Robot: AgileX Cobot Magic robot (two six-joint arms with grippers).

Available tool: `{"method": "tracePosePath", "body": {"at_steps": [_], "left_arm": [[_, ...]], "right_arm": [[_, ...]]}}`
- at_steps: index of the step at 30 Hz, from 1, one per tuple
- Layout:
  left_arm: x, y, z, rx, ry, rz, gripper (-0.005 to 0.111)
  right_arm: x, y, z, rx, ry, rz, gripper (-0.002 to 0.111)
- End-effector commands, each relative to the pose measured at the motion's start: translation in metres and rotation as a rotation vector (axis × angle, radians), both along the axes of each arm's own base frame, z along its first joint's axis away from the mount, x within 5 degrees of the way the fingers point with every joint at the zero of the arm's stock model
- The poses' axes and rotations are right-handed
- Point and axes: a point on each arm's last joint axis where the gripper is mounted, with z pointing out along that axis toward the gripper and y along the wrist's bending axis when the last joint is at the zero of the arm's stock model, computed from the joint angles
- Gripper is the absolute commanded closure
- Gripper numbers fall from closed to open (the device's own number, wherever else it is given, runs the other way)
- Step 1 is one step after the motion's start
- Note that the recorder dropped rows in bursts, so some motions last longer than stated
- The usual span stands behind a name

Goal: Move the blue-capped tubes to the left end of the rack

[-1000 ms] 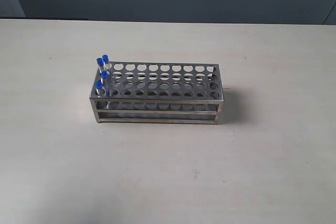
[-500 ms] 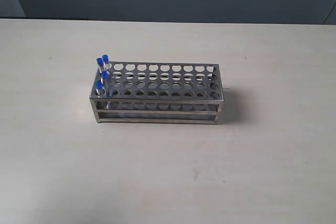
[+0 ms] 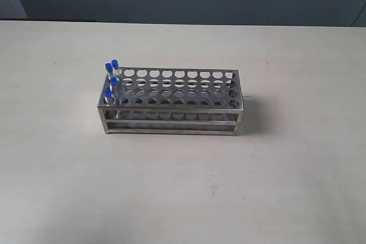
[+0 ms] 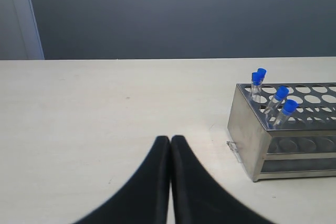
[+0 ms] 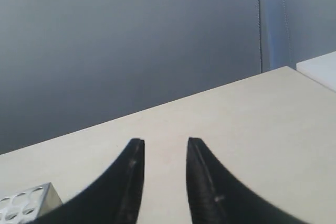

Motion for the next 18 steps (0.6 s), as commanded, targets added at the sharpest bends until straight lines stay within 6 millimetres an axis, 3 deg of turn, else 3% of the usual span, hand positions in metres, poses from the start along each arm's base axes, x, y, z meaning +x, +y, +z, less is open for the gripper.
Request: {"method": "tracePosePath", "body": {"at_steps": [1, 6, 18], "left_arm": [[0.0, 0.0, 0.002, 0.001, -0.005, -0.005, 0.106], [0.0, 0.0, 0.002, 0.001, -0.005, -0.005, 0.106], [0.0, 0.0, 0.002, 0.001, -0.005, -0.005, 0.106]], "right_arm": [[-0.007, -0.001, -0.03, -0.054, -0.032, -0.013, 0.08], [-0.007, 0.0, -0.043, -0.03, 0.056, -0.005, 0.08], [-0.007, 0.0, -0.043, -0.03, 0.058, -0.005, 0.08]]}}
